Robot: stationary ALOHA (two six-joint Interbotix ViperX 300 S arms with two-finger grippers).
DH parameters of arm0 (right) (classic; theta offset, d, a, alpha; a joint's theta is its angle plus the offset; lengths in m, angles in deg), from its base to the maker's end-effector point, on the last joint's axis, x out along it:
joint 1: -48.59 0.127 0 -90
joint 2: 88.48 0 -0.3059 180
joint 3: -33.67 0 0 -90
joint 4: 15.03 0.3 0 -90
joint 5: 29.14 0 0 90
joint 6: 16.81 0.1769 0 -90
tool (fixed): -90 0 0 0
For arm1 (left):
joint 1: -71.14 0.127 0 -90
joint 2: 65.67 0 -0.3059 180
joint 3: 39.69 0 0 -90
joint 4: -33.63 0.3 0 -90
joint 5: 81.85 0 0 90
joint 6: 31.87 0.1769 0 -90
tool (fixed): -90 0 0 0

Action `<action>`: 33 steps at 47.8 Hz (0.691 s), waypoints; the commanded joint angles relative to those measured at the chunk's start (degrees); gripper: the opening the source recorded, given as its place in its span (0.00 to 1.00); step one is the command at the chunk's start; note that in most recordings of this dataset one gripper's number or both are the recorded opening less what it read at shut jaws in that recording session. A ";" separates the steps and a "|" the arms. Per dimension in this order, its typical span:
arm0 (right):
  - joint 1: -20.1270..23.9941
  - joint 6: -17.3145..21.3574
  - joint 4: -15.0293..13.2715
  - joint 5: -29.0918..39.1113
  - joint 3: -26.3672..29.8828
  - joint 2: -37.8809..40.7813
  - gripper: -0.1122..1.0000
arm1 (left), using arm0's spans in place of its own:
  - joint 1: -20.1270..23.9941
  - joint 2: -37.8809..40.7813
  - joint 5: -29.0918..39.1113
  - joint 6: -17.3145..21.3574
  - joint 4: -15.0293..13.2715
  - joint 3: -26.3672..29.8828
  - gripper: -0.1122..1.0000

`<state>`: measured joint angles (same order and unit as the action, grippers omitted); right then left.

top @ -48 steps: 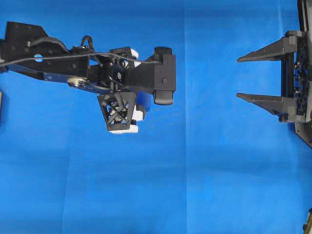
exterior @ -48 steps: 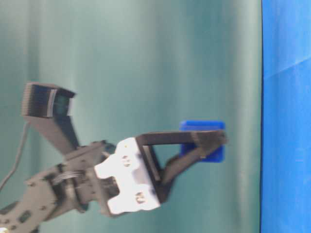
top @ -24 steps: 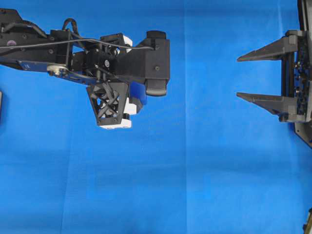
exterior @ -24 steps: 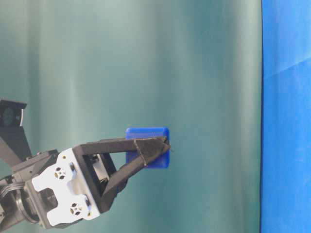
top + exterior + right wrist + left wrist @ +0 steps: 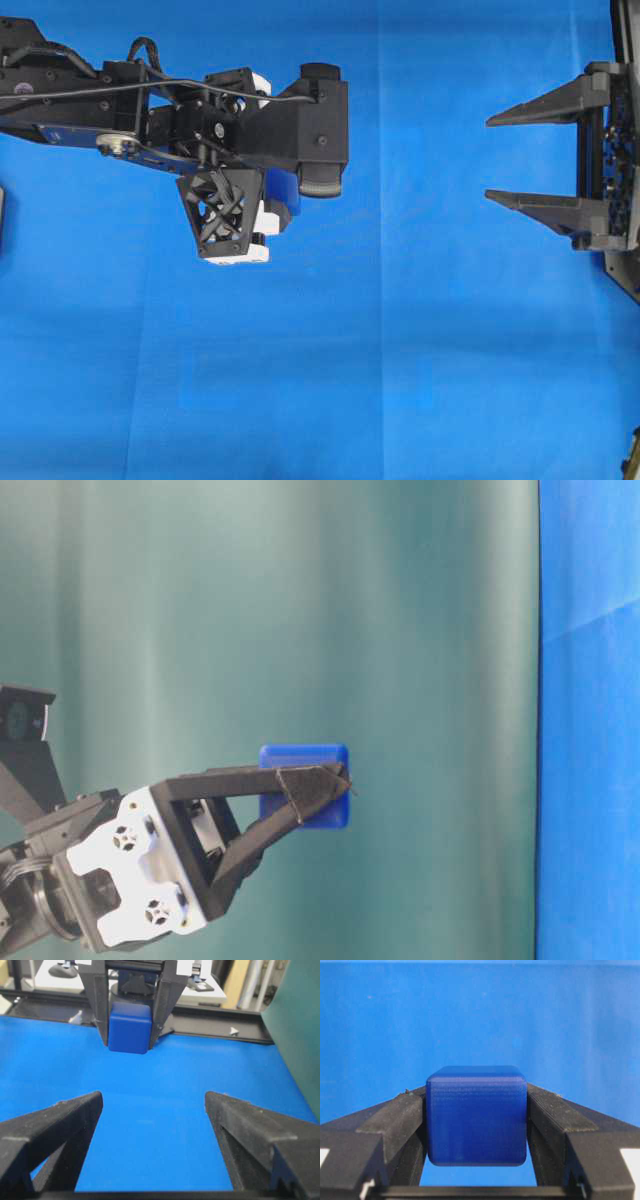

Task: Handover the blue block to the right arm after grasping it with the left arm, then place it in the designated position.
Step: 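Lift the cube with the left gripper and rotate it upward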

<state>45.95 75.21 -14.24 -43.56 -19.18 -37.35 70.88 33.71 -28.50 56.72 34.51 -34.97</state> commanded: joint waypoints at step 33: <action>0.00 0.09 0.09 0.26 1.67 0.26 0.97 | 0.09 -1.93 -0.44 0.00 0.26 1.14 0.54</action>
<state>45.95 75.21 -14.24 -43.03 -19.18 -37.26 70.88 33.71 -28.58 56.72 34.59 -34.97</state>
